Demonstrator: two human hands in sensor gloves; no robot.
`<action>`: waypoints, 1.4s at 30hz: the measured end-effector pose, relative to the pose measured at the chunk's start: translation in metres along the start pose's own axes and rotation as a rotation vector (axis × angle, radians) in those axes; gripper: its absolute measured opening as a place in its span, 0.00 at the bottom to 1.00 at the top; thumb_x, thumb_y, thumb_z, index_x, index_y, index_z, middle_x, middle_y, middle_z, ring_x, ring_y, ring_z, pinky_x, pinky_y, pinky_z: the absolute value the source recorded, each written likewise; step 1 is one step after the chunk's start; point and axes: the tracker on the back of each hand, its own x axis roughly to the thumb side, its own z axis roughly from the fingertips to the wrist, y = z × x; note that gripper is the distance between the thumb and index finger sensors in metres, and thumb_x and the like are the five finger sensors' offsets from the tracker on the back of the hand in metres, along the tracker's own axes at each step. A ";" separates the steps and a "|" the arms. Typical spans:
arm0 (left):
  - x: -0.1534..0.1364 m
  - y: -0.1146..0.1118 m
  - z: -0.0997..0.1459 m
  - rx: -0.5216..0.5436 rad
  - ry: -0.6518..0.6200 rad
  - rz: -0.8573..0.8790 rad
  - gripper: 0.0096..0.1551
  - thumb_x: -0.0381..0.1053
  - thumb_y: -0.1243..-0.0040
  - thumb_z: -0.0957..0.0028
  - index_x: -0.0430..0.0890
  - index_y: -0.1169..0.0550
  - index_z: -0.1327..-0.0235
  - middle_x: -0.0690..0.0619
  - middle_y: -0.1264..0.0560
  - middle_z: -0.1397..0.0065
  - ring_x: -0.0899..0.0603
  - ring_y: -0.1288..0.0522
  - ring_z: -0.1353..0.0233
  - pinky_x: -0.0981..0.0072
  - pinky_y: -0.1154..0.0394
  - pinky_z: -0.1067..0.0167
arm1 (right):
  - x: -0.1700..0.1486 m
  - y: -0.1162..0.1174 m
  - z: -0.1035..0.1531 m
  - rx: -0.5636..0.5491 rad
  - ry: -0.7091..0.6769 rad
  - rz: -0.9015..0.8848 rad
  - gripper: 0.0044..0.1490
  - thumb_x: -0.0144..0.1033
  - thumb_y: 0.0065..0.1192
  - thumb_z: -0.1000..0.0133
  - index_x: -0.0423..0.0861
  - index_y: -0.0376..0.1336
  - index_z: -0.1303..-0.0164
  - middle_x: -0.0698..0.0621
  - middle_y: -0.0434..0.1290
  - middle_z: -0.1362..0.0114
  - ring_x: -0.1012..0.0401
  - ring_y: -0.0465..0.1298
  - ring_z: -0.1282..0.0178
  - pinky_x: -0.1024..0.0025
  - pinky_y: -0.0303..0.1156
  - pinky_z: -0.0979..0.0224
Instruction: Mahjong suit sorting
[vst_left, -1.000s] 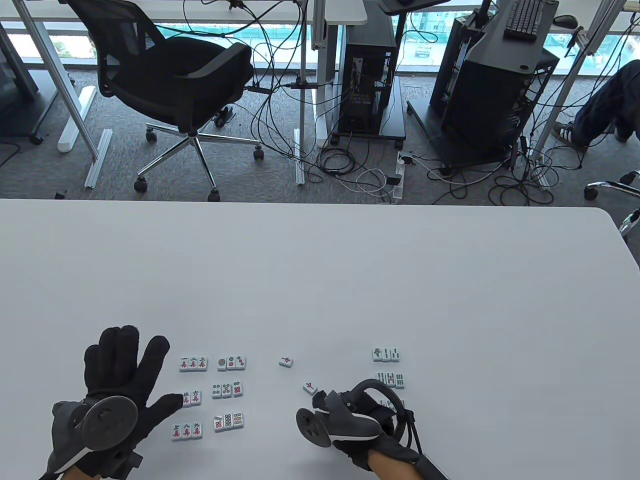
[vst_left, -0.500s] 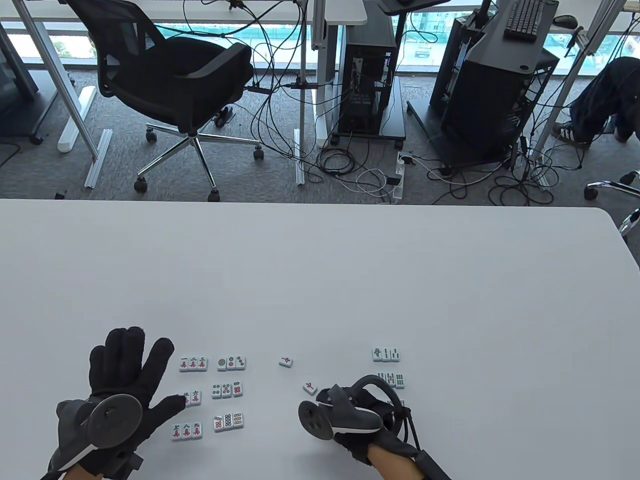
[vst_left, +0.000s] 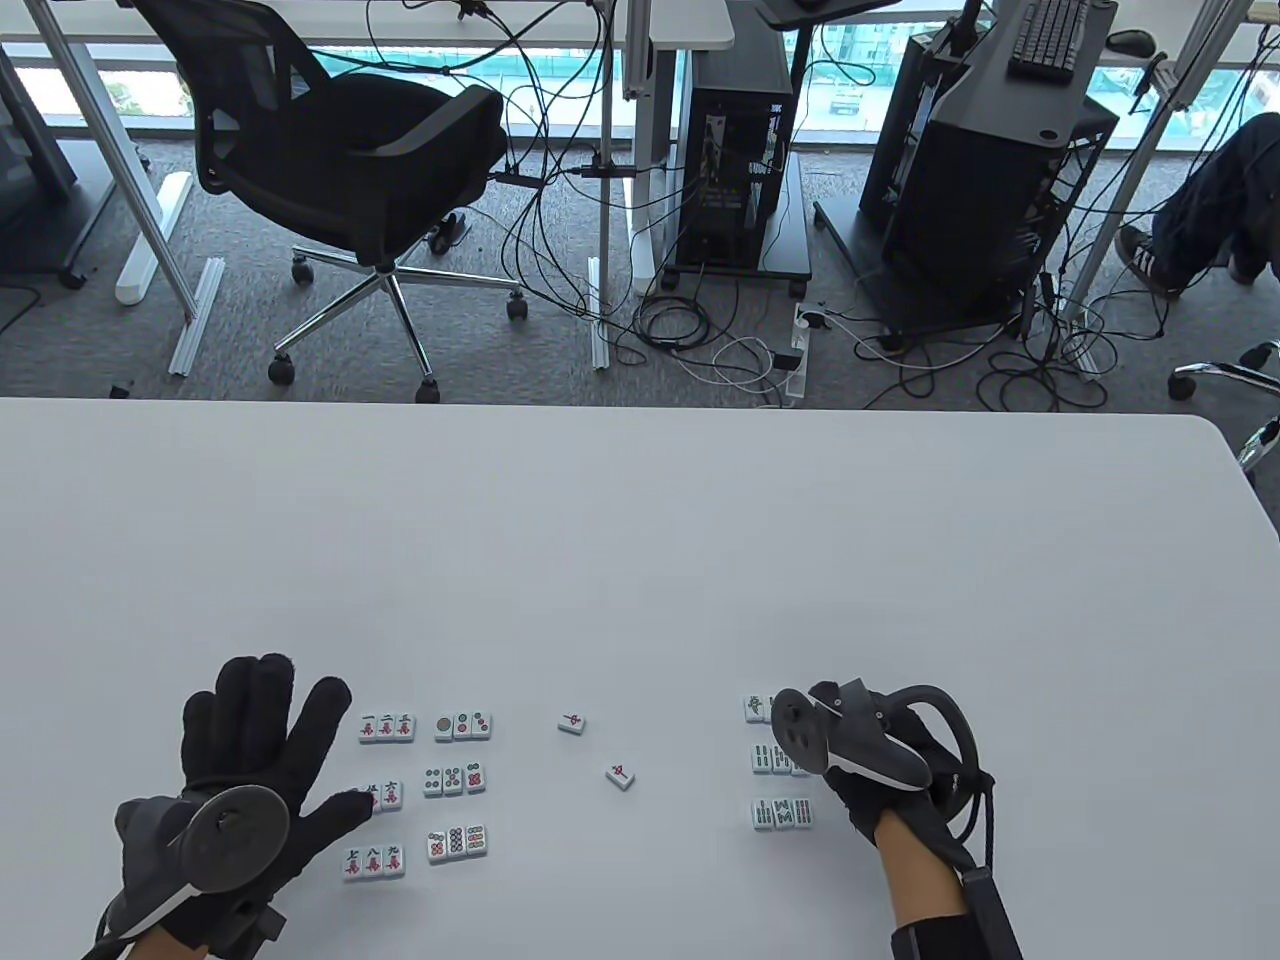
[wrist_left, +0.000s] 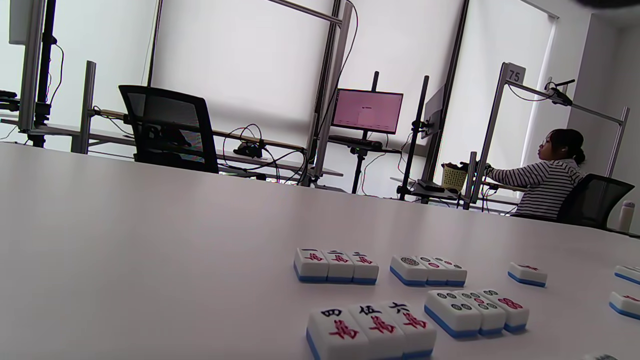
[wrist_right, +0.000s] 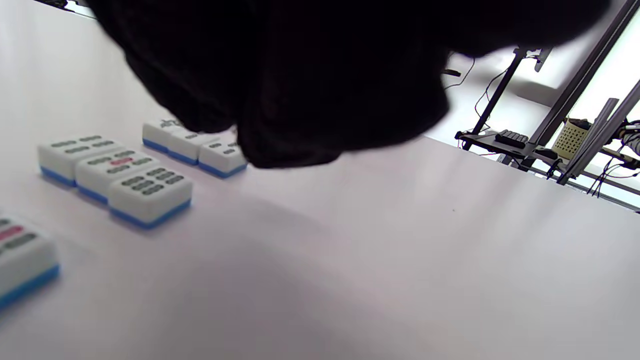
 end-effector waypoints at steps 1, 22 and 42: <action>0.000 0.000 0.000 -0.001 0.001 0.001 0.56 0.81 0.54 0.63 0.65 0.56 0.23 0.61 0.76 0.21 0.46 0.78 0.17 0.38 0.72 0.23 | -0.001 0.006 0.000 0.024 -0.001 -0.003 0.38 0.40 0.71 0.55 0.37 0.65 0.37 0.51 0.82 0.59 0.61 0.80 0.74 0.72 0.78 0.71; 0.000 -0.002 -0.002 -0.024 0.001 0.010 0.55 0.81 0.54 0.63 0.65 0.55 0.23 0.62 0.76 0.21 0.46 0.78 0.17 0.38 0.72 0.23 | 0.019 -0.011 0.004 -0.067 -0.040 -0.046 0.41 0.41 0.70 0.54 0.43 0.60 0.30 0.51 0.81 0.58 0.61 0.79 0.74 0.72 0.78 0.70; -0.001 -0.002 0.000 -0.017 -0.007 0.027 0.55 0.81 0.54 0.62 0.65 0.55 0.23 0.62 0.76 0.21 0.46 0.77 0.16 0.38 0.71 0.22 | 0.183 -0.018 -0.029 -0.045 -0.435 0.143 0.38 0.39 0.69 0.54 0.45 0.61 0.32 0.51 0.81 0.57 0.60 0.79 0.72 0.71 0.78 0.69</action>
